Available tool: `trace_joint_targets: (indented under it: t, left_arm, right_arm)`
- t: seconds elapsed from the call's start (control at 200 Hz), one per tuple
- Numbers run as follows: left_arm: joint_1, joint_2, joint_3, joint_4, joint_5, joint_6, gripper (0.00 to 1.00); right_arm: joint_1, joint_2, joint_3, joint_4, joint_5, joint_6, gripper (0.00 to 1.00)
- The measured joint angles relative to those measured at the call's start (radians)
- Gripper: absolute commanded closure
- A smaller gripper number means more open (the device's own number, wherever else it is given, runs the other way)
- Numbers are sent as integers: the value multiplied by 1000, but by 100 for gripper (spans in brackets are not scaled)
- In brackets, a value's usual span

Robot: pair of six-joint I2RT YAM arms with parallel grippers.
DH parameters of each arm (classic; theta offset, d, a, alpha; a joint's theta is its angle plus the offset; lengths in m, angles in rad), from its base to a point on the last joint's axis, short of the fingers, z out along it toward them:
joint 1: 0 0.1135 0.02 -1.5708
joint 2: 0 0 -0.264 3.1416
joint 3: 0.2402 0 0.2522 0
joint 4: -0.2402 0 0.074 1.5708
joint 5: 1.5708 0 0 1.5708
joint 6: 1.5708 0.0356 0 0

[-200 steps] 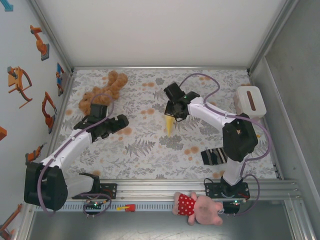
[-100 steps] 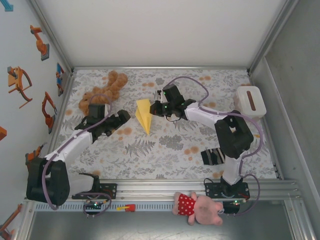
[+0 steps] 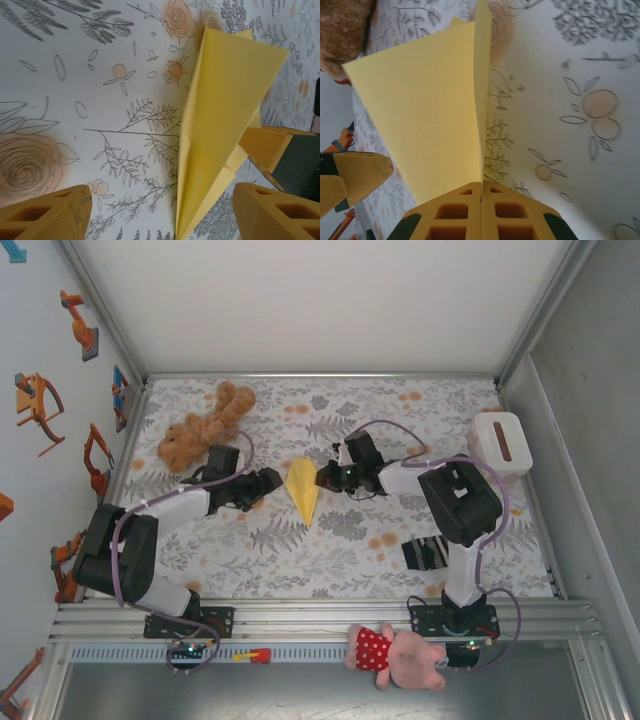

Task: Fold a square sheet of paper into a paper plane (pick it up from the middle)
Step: Turn over the paper plane at the center of the table, then move the paper plane to the top-center of the table.

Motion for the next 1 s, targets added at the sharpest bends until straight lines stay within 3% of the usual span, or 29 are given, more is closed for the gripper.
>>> trace_joint_targets:
  t: [0.446, 0.761, 1.002]
  left_arm:
    - [-68, 193, 179, -5, 37, -2, 57]
    - [-69, 265, 218, -17, 30, 2, 66]
    - [-69, 306, 241, -4, 62, -2, 84]
  right_arm:
    - [-13, 3, -24, 53, -14, 20, 100]
    - [-14, 3, -37, 68, -15, 20, 100]
    - [-17, 3, -37, 71, -15, 20, 100]
